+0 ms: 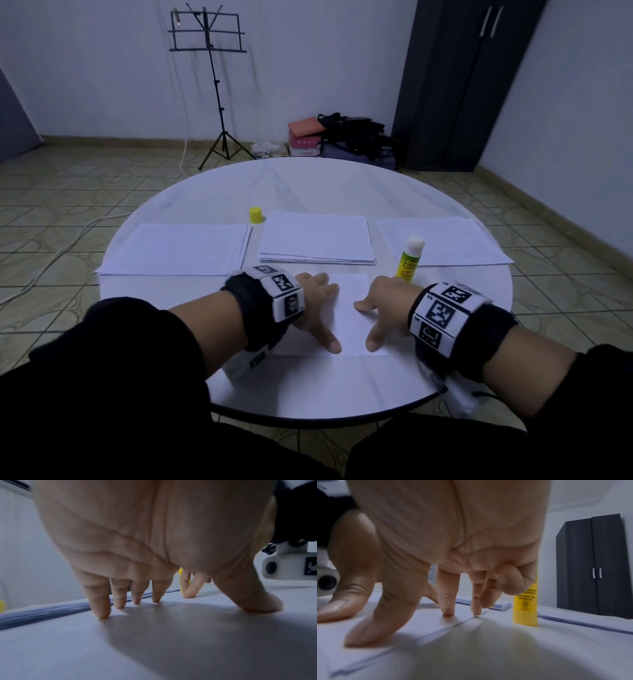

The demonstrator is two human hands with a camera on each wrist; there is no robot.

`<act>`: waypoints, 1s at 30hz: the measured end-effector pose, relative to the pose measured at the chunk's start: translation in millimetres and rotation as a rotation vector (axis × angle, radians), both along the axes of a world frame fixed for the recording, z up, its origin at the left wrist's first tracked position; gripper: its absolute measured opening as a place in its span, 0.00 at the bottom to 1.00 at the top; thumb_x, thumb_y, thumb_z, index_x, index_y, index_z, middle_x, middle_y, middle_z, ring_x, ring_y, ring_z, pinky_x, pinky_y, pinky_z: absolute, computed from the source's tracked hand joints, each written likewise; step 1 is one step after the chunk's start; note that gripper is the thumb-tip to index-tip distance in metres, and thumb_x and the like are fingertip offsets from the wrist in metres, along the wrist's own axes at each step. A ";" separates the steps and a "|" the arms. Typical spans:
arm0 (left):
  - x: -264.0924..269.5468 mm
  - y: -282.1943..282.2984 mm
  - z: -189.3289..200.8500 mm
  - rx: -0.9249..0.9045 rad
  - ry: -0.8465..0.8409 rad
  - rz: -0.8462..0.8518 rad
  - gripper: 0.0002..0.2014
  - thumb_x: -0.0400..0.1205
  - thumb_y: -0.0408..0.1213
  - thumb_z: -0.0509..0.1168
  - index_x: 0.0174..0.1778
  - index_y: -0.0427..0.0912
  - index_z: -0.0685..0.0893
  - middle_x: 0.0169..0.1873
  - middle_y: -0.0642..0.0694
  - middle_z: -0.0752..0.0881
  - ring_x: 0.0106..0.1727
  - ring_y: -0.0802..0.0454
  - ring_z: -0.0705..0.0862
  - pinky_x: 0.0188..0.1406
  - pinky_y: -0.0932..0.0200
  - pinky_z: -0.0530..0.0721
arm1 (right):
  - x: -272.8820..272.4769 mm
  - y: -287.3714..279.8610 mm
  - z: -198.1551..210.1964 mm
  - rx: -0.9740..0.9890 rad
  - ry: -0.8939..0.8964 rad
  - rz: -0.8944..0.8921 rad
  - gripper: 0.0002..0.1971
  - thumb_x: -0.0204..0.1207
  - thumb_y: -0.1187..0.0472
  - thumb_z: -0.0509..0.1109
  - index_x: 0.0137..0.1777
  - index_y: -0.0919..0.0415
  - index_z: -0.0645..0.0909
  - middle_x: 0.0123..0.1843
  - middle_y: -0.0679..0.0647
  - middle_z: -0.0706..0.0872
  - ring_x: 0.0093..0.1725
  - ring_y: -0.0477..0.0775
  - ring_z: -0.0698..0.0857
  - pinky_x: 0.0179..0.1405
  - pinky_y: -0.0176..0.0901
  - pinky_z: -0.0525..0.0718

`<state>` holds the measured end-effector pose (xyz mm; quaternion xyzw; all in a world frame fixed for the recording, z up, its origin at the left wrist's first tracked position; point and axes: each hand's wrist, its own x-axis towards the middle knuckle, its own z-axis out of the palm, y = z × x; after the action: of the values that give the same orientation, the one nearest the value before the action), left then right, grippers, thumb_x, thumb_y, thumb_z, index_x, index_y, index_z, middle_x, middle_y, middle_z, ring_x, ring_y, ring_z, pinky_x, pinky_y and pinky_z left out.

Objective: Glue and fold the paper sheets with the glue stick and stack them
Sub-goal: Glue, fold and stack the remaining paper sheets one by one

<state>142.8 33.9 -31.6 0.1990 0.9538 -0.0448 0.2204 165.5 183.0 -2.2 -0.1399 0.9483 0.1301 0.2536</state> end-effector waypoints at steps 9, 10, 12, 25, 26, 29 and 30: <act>10.7 -106.5 7.8 -0.094 -0.019 0.075 0.60 0.66 0.66 0.73 0.84 0.42 0.47 0.84 0.51 0.49 0.83 0.49 0.54 0.81 0.48 0.58 | -8.2 -7.4 -0.5 0.031 0.011 0.047 0.33 0.68 0.48 0.77 0.72 0.59 0.75 0.68 0.53 0.78 0.69 0.56 0.73 0.61 0.49 0.80; 12.4 -110.9 8.4 -0.111 -0.018 0.065 0.60 0.66 0.66 0.73 0.84 0.43 0.46 0.84 0.53 0.47 0.84 0.50 0.51 0.81 0.47 0.56 | -9.2 -10.3 -0.1 0.044 0.017 0.054 0.33 0.68 0.49 0.78 0.72 0.59 0.75 0.68 0.52 0.78 0.68 0.56 0.75 0.59 0.47 0.80; 14.6 -114.1 9.0 -0.123 -0.015 0.054 0.60 0.66 0.67 0.72 0.84 0.45 0.45 0.84 0.55 0.45 0.84 0.51 0.47 0.82 0.46 0.54 | -10.6 -17.6 3.7 0.082 0.024 0.065 0.30 0.69 0.52 0.78 0.70 0.59 0.76 0.68 0.52 0.80 0.66 0.55 0.79 0.56 0.43 0.80; 13.2 -112.1 1.4 -0.069 0.044 0.138 0.60 0.51 0.67 0.79 0.77 0.49 0.60 0.75 0.52 0.63 0.79 0.51 0.60 0.77 0.48 0.64 | -4.3 -107.4 -16.5 -0.260 -0.005 0.362 0.37 0.74 0.47 0.72 0.81 0.50 0.61 0.81 0.56 0.62 0.79 0.58 0.63 0.76 0.50 0.63; 13.5 -112.3 2.8 -0.062 0.038 0.151 0.60 0.52 0.66 0.80 0.77 0.50 0.60 0.75 0.53 0.63 0.79 0.50 0.61 0.77 0.49 0.64 | -10.6 -95.5 -14.0 -0.229 -0.029 0.319 0.41 0.73 0.45 0.73 0.82 0.51 0.58 0.81 0.57 0.60 0.80 0.58 0.61 0.78 0.50 0.61; 14.4 -111.7 8.8 -0.063 0.010 0.181 0.59 0.54 0.64 0.81 0.77 0.52 0.59 0.73 0.54 0.63 0.78 0.47 0.64 0.73 0.49 0.65 | -25.0 -55.5 -6.5 -0.190 -0.091 0.199 0.48 0.69 0.47 0.77 0.83 0.54 0.53 0.81 0.56 0.58 0.81 0.57 0.58 0.78 0.47 0.59; 14.7 -111.2 10.4 -0.066 0.002 0.193 0.58 0.54 0.64 0.81 0.77 0.53 0.59 0.73 0.54 0.63 0.77 0.46 0.65 0.72 0.49 0.66 | -26.1 -42.7 -4.7 -0.184 -0.101 0.158 0.50 0.68 0.48 0.78 0.83 0.54 0.51 0.82 0.55 0.56 0.82 0.56 0.57 0.79 0.47 0.58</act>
<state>157.5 -77.3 -21.2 0.0987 0.9668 -0.0550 0.2291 139.4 140.3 -6.9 -0.2432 0.9283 0.0547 0.2759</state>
